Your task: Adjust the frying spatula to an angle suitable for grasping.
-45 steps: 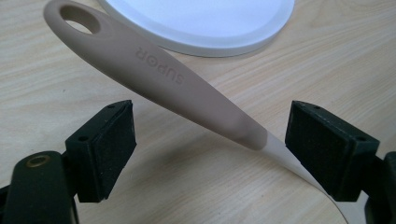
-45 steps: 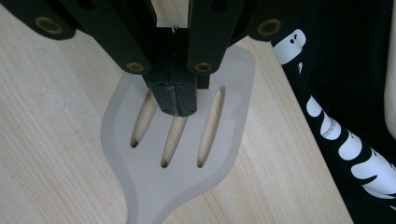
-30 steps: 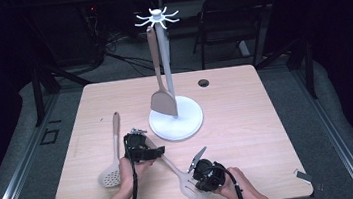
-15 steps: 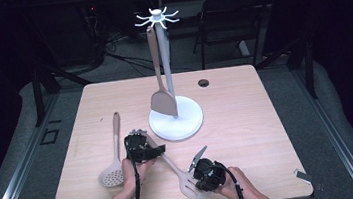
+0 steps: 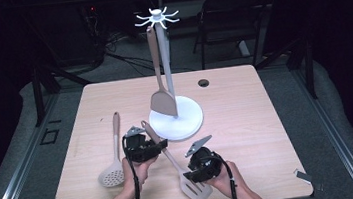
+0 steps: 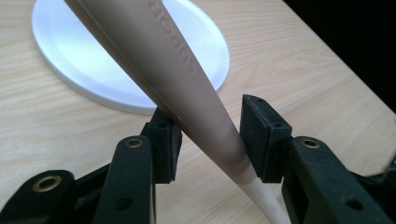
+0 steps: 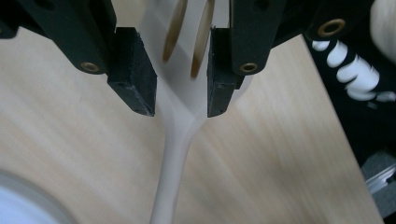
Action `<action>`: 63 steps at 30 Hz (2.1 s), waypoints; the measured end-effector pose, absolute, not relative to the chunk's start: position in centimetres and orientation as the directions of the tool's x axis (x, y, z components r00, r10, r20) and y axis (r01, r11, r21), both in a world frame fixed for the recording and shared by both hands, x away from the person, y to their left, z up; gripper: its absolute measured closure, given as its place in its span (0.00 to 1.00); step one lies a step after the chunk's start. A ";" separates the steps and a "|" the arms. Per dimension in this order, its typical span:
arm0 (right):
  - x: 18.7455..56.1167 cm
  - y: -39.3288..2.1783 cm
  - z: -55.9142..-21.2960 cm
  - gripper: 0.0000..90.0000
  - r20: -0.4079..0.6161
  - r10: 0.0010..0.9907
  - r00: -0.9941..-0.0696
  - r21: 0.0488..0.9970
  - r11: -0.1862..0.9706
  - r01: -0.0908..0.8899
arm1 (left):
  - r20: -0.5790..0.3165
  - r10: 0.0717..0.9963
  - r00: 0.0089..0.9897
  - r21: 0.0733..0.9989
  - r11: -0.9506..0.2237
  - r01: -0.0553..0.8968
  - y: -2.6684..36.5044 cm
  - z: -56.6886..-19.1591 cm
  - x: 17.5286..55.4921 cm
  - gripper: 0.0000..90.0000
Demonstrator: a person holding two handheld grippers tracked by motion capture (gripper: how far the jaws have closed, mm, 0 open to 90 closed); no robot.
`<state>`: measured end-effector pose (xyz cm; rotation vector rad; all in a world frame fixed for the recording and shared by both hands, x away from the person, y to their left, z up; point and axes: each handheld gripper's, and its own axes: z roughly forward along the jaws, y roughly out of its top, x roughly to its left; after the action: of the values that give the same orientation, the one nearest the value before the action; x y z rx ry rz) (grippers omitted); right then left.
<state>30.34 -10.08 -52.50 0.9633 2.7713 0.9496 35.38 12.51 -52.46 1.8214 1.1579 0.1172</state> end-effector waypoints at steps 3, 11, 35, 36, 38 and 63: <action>31.0 -9.4 -52.5 0.69 0.139 0.581 -0.802 0.596 0.598 0.536 | -0.368 0.739 0.565 0.759 -0.112 0.641 12.4 -52.0 35.1 0.67; 31.3 -8.7 -52.6 0.73 0.129 0.596 -0.793 0.614 0.579 0.536 | -0.333 0.706 0.625 0.805 -0.132 0.578 11.8 -50.7 34.4 0.70; 30.8 -9.9 -51.1 0.86 0.189 0.640 -0.745 0.687 0.455 0.566 | -0.381 0.606 0.698 0.836 -0.096 0.539 11.1 -50.1 33.1 0.72; 30.8 -9.9 -51.1 0.87 0.191 0.641 -0.744 0.692 0.450 0.565 | -0.385 0.601 0.700 0.836 -0.094 0.540 11.1 -50.2 33.1 0.72; 30.7 -10.0 -51.0 0.87 0.197 0.645 -0.738 0.697 0.437 0.568 | -0.386 0.592 0.708 0.839 -0.095 0.536 11.1 -50.2 33.0 0.74; 30.9 -11.2 -49.3 0.86 0.195 0.625 -0.756 0.766 0.384 0.515 | -0.353 0.542 0.762 0.889 -0.059 0.454 9.4 -47.9 32.4 0.84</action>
<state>30.85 -11.20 -49.27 1.0386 2.5060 1.3162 32.36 9.40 -47.93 1.6886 0.7965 0.0867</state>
